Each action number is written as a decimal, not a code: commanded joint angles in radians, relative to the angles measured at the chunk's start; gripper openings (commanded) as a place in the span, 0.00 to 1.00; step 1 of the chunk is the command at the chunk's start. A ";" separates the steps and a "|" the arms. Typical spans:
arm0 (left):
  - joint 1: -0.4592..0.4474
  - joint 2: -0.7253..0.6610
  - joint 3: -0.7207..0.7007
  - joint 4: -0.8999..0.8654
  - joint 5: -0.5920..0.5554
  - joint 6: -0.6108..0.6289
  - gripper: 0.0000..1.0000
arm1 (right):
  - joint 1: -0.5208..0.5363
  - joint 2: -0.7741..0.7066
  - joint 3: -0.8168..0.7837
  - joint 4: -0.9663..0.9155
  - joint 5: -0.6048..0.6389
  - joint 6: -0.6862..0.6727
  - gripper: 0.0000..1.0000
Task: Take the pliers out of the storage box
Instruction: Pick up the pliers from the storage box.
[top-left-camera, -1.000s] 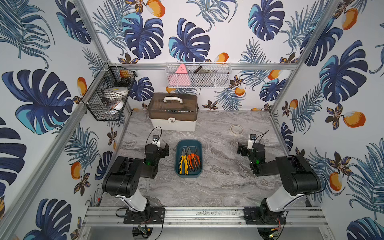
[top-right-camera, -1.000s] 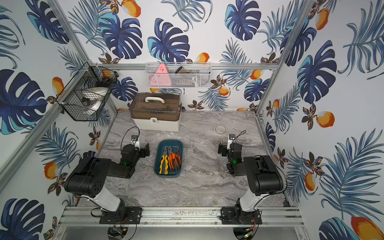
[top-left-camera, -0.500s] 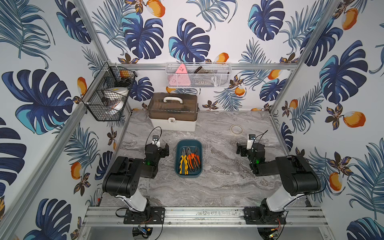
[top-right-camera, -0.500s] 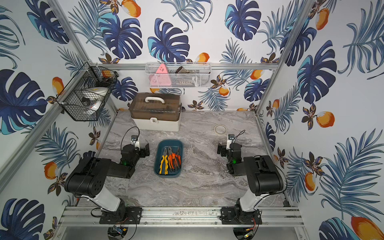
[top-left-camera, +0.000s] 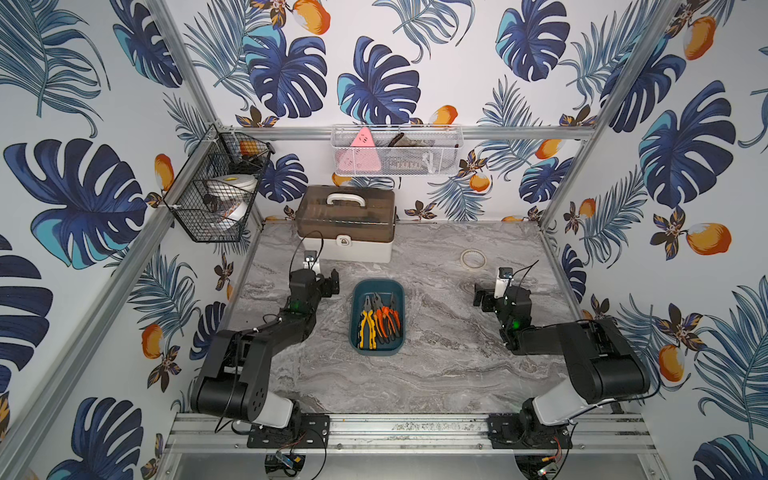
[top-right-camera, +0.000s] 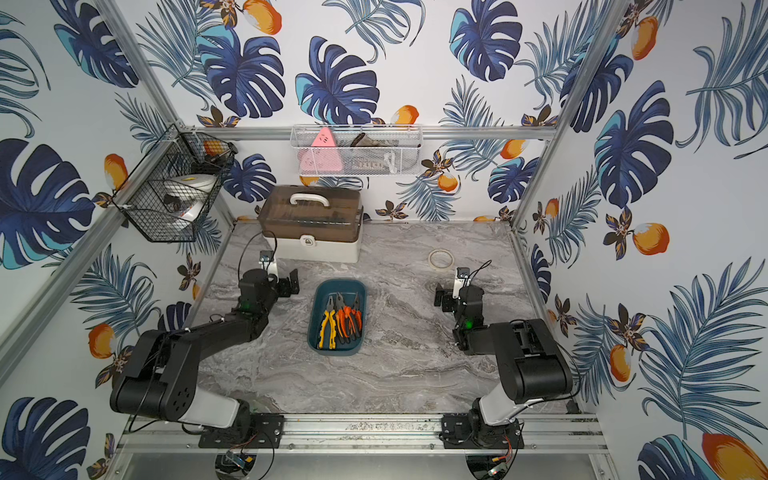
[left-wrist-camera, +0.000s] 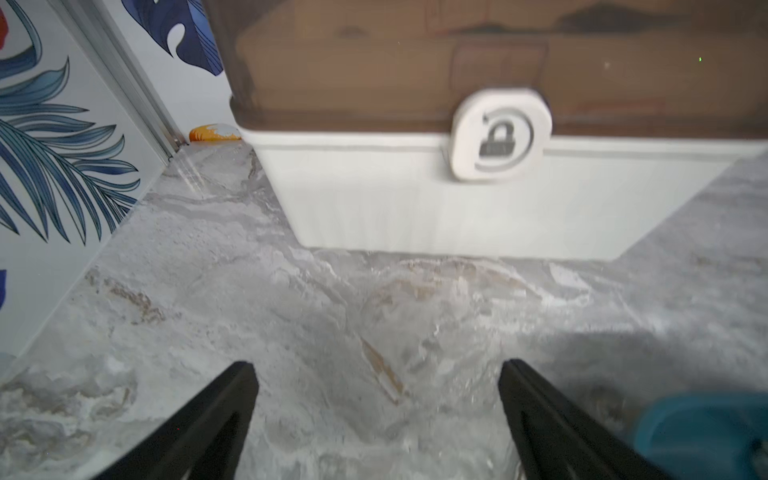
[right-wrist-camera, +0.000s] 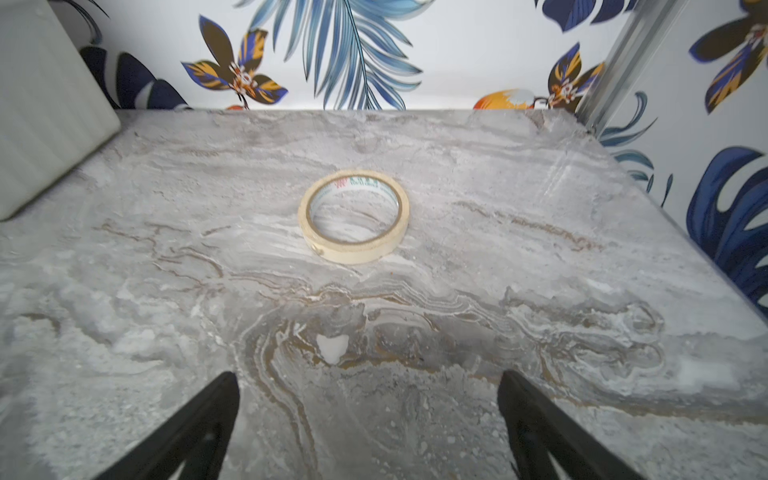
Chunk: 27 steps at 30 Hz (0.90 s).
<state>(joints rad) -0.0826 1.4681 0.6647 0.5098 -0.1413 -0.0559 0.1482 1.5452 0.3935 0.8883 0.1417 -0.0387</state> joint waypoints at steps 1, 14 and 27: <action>-0.081 -0.031 0.066 -0.310 -0.007 -0.006 0.99 | 0.046 -0.074 0.002 -0.075 0.119 -0.018 1.00; -0.239 -0.321 -0.015 -0.436 -0.105 -0.277 0.99 | 0.346 -0.147 0.605 -1.195 0.293 0.396 1.00; -0.239 -0.281 0.020 -0.500 0.004 -0.226 0.99 | 0.395 -0.227 0.299 -0.873 0.156 0.456 1.00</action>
<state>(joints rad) -0.3210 1.2037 0.6960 0.0120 -0.1593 -0.2829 0.5194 1.3571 0.7311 -0.1375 0.2771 0.4255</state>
